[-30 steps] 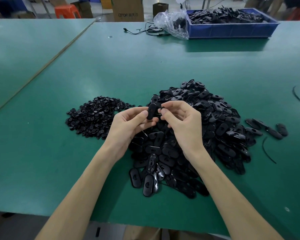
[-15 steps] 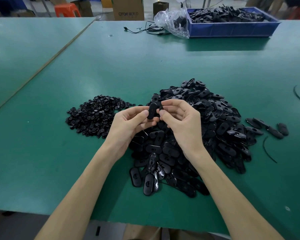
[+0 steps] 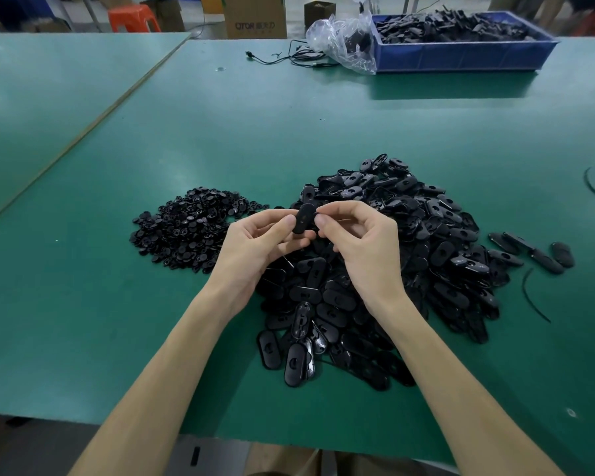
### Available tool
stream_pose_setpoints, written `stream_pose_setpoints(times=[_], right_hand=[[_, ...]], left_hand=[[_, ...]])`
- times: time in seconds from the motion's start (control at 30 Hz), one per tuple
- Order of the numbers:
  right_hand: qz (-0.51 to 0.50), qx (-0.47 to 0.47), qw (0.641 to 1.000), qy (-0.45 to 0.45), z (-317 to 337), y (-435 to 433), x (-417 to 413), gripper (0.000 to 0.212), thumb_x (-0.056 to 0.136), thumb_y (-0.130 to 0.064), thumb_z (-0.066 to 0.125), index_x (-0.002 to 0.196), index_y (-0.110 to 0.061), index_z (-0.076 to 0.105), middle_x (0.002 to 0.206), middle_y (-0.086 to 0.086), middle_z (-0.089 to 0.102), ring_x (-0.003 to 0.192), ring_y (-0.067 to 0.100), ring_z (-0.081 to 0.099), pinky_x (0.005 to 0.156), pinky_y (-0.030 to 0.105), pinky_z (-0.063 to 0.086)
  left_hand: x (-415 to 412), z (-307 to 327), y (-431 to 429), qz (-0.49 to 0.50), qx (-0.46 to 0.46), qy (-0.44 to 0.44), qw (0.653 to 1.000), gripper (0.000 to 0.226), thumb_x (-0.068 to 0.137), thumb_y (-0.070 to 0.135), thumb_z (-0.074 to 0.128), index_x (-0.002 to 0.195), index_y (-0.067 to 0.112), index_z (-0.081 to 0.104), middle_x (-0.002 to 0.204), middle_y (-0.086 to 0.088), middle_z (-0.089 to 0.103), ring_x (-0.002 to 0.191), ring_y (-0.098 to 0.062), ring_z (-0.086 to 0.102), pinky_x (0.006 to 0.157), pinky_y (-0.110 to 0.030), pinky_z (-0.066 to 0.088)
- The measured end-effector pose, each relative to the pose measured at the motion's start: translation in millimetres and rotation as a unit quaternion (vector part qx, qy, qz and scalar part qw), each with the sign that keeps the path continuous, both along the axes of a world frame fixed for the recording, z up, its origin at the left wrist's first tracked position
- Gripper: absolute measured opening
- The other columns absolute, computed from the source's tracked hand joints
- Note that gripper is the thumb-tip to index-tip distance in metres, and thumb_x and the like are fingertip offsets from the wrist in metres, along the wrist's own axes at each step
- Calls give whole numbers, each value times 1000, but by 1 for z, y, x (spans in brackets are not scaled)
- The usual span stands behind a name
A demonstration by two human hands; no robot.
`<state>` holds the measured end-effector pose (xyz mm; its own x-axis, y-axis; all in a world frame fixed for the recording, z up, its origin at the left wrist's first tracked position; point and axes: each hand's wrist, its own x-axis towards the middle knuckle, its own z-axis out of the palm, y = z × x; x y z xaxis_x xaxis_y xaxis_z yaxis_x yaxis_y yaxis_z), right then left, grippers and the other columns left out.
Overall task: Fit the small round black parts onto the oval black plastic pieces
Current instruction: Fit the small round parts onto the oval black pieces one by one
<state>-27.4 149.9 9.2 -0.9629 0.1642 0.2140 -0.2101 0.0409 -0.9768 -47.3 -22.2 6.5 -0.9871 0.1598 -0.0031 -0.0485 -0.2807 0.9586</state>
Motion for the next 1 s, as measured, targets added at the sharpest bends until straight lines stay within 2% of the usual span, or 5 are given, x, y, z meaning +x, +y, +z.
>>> stream_pose_setpoints(times=[0.23,0.47,0.7,0.87,1.0], right_hand=[[5,43,999,12,0,-4,3,7,95,-14,77,99,-20,76,90,-3,78,87,19,77,87,42,61],[-8,84,996,14,0,-6,4,9,95,-13,76,98,-21,74,92,-6,76,84,13,72,78,26,56],[-63,199,973,95,-2,-9,6,9,95,-14,75,96,-23,73,96,-9,64,80,12,62,68,10,44],[-70,277,946,154,-5,-10,8,13,101,-14,70,111,-16,77,105,-7,64,79,3,59,69,13,45],[-61,309,932,181,-6,-12,10,20,102,-8,66,119,-10,76,105,-1,63,77,4,55,66,27,55]], left_hand=[[-2,-3,-1,4,-16,-13,1000,22,90,21,75,101,2,79,90,-15,76,88,-25,76,88,-30,60],[0,-1,2,-5,-36,4,999,22,97,11,68,108,-7,74,98,-18,78,88,-22,75,89,-30,60],[2,0,2,-18,-40,19,999,22,96,8,68,112,-6,73,109,-23,76,104,-31,74,97,-37,59],[0,-2,2,0,-52,28,998,20,95,6,70,111,-4,75,105,-22,77,100,-32,75,95,-37,59],[-1,-5,1,13,-61,27,998,18,97,9,69,109,-2,75,105,-21,77,95,-31,76,96,-39,59]])
